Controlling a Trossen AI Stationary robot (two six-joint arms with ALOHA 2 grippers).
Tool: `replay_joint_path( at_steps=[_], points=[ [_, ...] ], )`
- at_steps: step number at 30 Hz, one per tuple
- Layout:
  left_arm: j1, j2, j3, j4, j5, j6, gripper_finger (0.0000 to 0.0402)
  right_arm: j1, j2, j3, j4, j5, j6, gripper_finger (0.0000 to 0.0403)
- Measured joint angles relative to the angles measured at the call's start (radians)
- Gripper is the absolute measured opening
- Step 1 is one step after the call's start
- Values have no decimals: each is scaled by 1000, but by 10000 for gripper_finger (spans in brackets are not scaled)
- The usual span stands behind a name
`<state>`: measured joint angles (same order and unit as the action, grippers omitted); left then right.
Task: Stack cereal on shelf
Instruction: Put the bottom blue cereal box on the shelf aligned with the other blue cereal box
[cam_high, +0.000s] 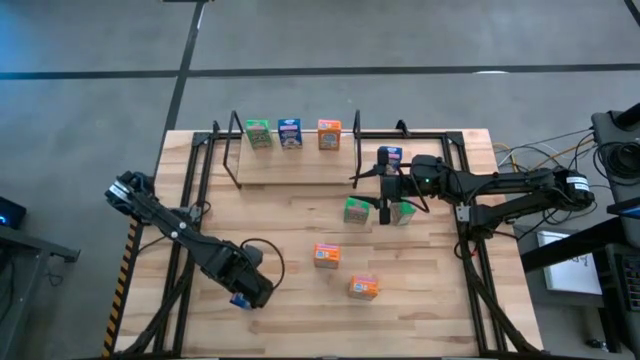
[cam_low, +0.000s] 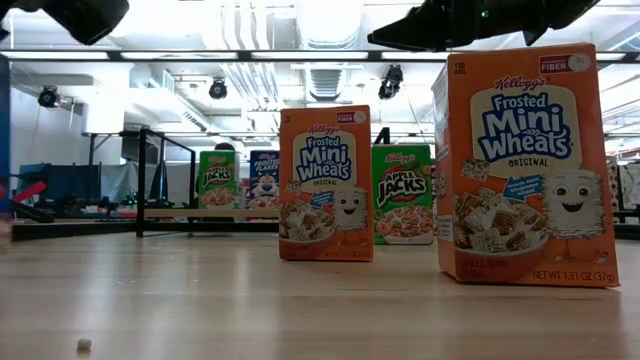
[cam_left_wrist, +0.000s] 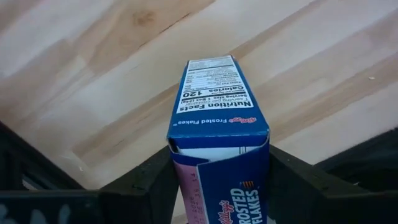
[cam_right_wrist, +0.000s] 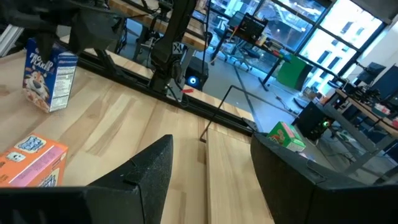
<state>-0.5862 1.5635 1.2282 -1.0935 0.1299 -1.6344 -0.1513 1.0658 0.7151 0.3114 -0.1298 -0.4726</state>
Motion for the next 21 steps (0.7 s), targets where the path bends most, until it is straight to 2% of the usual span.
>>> replay_joint_path(
  at_steps=[8, 12, 16, 21],
  points=[
    [109, -41, 12, -64, -16, 197, 185, 0, 0, 0, -31, 0, 30, 206],
    [177, -42, 93, -208, -31, 337, 185, 0, 0, 0, -33, 0, 44, 206],
    [235, -43, 195, -288, -144, 529, 185, 0, 0, 0, -58, -1, 62, 206],
    [329, -44, 303, -295, -309, 837, 185, 0, 0, 0, -83, -1, 88, 206]
  ],
)
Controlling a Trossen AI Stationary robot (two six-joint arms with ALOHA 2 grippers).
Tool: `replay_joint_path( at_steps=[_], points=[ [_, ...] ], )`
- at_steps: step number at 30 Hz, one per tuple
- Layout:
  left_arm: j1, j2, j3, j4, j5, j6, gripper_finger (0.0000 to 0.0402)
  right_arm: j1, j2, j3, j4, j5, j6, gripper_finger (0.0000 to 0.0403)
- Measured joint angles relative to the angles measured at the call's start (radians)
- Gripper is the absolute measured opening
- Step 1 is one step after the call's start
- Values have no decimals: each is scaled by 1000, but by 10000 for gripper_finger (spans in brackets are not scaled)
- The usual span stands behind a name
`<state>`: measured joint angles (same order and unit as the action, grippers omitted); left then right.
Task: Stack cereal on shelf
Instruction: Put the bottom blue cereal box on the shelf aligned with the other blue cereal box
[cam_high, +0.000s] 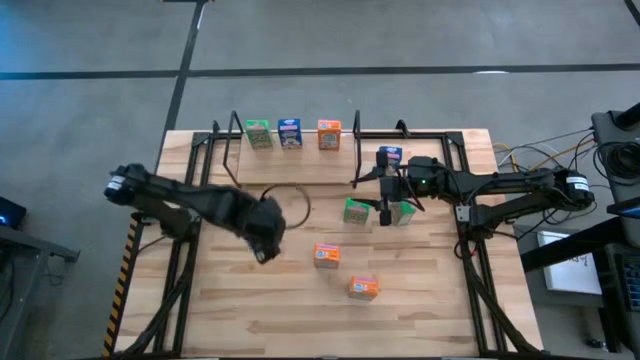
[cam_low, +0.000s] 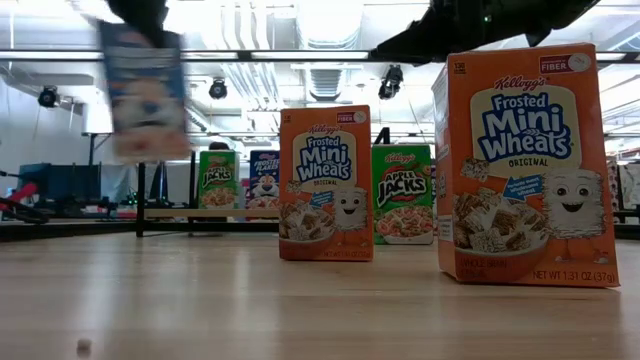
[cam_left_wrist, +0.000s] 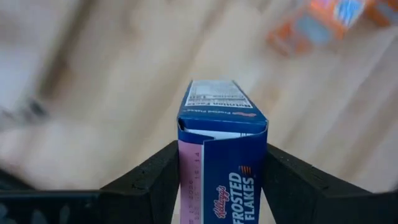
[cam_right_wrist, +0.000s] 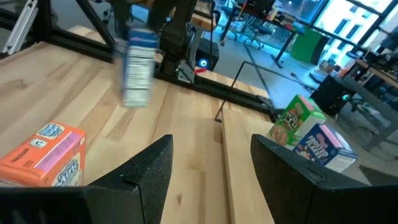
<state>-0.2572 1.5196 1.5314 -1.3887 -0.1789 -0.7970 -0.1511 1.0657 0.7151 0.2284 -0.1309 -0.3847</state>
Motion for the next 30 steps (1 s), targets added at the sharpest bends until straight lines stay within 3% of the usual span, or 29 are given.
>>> replay_joint_path(
  at_steps=[6, 11, 16, 24, 30],
  points=[
    [133, 0, 60, 1, -148, 435, 185, 0, 0, 0, -7, 0, 26, 206],
    [267, 0, 58, 15, -179, 808, 185, 0, 0, 0, -17, 0, 47, 206],
    [417, 8, 57, 135, -174, 1092, 185, 0, 0, 0, -28, 0, 56, 206],
    [656, 74, 57, 256, 24, 1306, 185, 0, 0, 0, -57, 0, 72, 206],
    [741, 163, 56, 264, 47, 1390, 185, 0, 0, 0, -60, 0, 72, 206]
  ],
)
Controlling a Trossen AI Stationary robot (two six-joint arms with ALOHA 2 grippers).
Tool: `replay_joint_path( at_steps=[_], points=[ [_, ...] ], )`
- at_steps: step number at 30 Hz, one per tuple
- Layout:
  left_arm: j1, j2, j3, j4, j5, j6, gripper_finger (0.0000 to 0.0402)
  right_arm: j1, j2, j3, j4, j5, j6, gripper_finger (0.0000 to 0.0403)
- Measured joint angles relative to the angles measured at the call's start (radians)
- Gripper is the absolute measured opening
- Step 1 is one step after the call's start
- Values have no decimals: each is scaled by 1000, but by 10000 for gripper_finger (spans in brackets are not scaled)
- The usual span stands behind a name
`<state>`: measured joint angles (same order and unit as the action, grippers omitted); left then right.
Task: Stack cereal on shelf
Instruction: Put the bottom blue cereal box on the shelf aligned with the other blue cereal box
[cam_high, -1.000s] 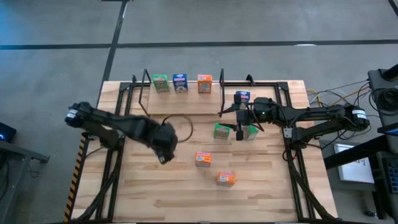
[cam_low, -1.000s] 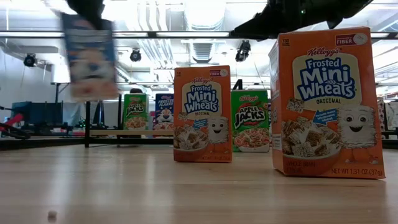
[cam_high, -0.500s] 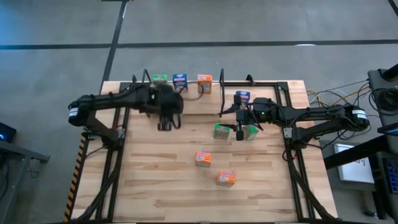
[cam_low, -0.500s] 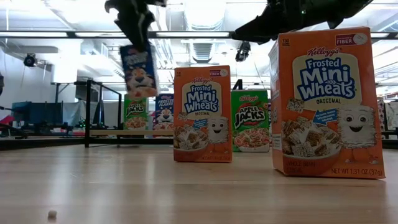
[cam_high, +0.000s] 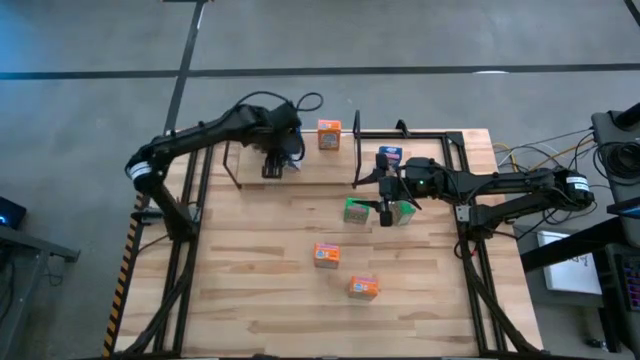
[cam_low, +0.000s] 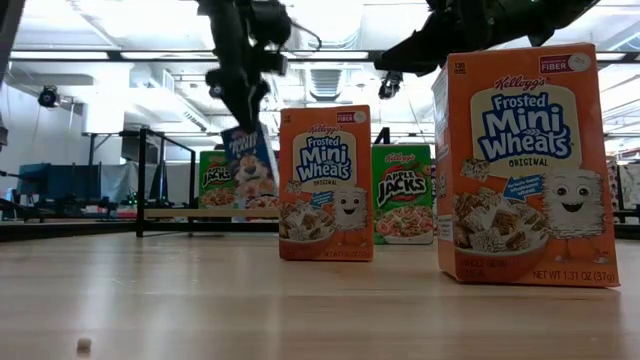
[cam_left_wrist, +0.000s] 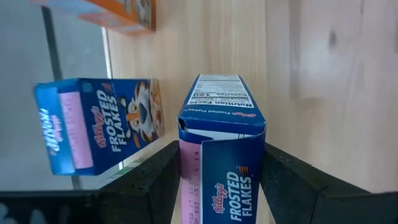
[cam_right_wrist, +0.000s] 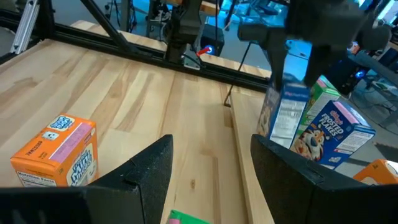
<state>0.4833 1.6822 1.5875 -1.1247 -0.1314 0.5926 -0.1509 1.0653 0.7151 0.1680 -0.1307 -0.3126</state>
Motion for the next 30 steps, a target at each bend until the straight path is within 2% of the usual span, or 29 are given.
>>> replay_joint_path(
  at_steps=[12, 20, 30],
  points=[
    [28, 121, 47, 9, 3, 91, 185, 0, 0, 0, -2, 1, 0, 206],
    [52, 146, 106, 20, 0, 98, 185, 0, 0, 0, -3, 1, -1, 205],
    [56, 146, 116, -28, 0, 72, 185, 0, 0, 0, -5, 1, -1, 206]
  ],
)
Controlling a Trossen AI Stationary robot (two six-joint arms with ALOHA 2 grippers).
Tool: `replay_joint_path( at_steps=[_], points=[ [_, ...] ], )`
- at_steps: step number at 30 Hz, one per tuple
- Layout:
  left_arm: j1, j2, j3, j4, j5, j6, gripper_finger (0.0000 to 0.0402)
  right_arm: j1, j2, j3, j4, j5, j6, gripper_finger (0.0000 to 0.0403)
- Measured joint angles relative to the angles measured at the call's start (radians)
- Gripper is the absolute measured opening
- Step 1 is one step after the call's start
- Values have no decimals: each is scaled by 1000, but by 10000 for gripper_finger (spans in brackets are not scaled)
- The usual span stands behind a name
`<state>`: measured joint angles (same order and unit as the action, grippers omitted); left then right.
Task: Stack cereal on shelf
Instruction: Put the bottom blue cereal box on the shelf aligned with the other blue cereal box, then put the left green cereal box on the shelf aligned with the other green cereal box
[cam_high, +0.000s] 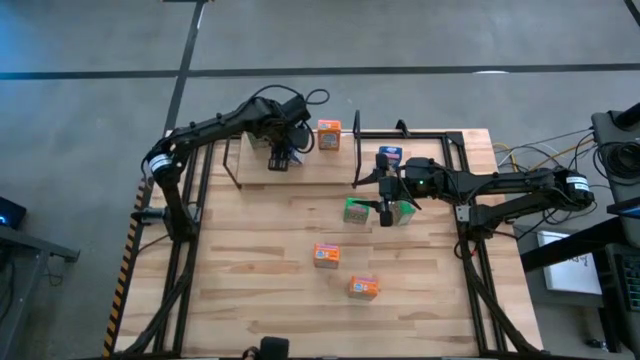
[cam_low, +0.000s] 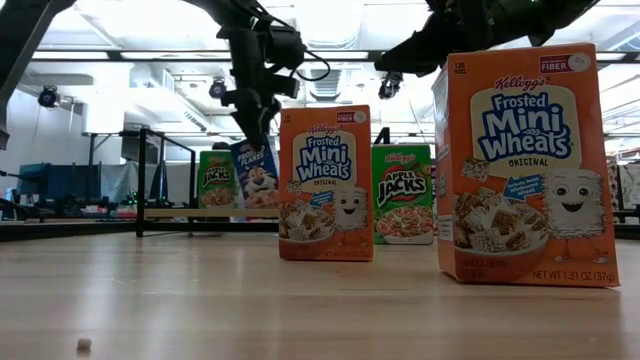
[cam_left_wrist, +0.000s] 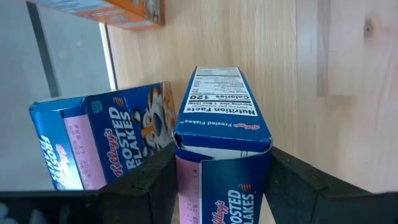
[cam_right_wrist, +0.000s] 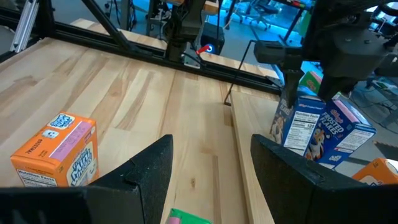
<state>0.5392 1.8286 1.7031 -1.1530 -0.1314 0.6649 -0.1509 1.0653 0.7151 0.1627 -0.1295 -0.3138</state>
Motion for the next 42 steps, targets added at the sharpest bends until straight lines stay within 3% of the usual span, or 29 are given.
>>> replay_joint_path(
  at_steps=[13, 28, 36, 42],
  points=[
    [1, 17, 0, 11, 0, -49, 187, 0, 0, 0, -2, 0, 0, 206],
    [-2, 2, 40, -16, 0, -48, 242, 0, 0, 0, -2, 0, 6, 206],
    [-21, -48, 167, -106, 37, -101, 233, 0, 0, 0, -2, 0, 7, 206],
    [-57, -145, 122, -84, 122, -131, 201, 0, 0, 0, -5, 0, 8, 206]
  ],
)
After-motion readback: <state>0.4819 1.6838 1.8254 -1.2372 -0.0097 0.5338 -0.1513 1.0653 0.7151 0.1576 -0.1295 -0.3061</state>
